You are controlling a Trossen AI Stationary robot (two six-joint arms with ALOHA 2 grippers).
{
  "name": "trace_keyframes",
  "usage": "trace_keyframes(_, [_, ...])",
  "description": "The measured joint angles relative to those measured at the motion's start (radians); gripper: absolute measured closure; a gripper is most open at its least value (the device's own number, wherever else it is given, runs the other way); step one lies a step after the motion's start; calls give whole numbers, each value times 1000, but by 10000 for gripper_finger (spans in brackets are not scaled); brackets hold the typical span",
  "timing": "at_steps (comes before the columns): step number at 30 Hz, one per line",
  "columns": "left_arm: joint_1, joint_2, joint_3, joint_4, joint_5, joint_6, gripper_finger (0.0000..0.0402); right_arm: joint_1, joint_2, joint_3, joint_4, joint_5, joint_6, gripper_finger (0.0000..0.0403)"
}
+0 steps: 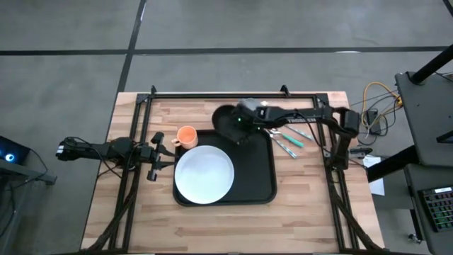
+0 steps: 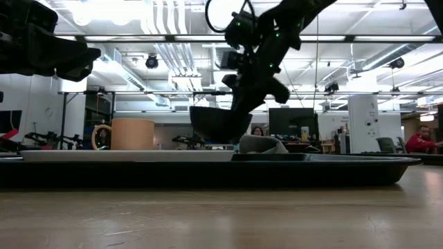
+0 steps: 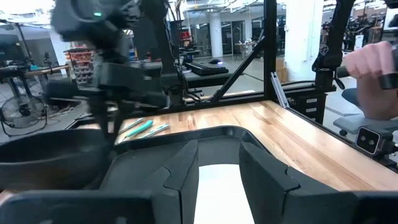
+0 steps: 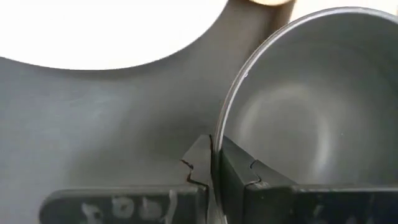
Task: Set up tray
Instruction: Put the black bowl on top of the white plate
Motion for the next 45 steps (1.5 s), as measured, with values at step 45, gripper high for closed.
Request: trace_keyframes(45, [0,0,0,0,0,0,305,258,172,255,-89,-235,-178,395])
